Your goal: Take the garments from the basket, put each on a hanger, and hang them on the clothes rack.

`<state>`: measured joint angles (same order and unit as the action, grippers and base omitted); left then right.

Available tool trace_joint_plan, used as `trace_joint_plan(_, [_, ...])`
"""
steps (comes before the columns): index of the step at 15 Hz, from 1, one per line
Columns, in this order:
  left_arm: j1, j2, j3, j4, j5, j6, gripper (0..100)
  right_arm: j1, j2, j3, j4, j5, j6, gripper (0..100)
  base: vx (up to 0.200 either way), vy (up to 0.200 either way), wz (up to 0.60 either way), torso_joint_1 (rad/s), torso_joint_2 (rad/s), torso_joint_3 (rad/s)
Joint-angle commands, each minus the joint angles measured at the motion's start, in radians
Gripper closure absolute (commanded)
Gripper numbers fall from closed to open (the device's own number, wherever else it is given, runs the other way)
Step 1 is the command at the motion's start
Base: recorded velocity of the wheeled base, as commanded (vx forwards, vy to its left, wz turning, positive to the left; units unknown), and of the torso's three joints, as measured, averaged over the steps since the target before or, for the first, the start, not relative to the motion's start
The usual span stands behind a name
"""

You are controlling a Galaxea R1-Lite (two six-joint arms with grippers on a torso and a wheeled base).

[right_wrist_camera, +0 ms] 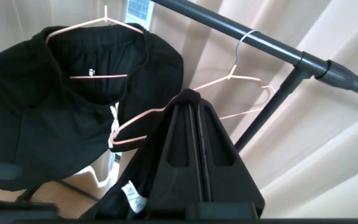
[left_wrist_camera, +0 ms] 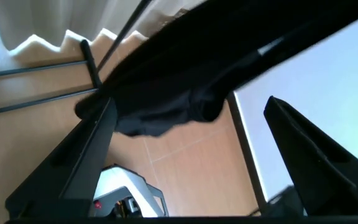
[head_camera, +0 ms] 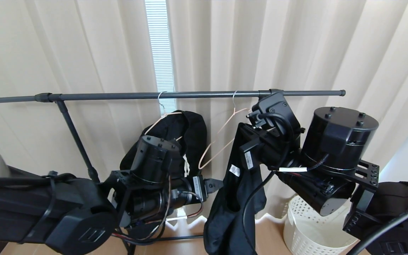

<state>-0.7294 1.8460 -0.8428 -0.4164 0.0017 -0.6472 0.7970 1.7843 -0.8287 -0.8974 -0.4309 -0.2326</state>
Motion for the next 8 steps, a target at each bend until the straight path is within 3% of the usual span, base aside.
trace_joint_plan(1, [-0.022,0.042,0.002,-0.002,0.008,0.000,0,0.025,-0.002,0.005,0.000,-0.017,0.001,100,0.000,0.000,0.00,0.000,0.00,0.000])
trace_joint_plan(8, [-0.042,0.045,0.001,-0.002,0.058,-0.003,0,0.042,-0.028,0.023,0.000,-0.037,0.002,100,0.000,0.000,0.00,0.000,0.00,0.000])
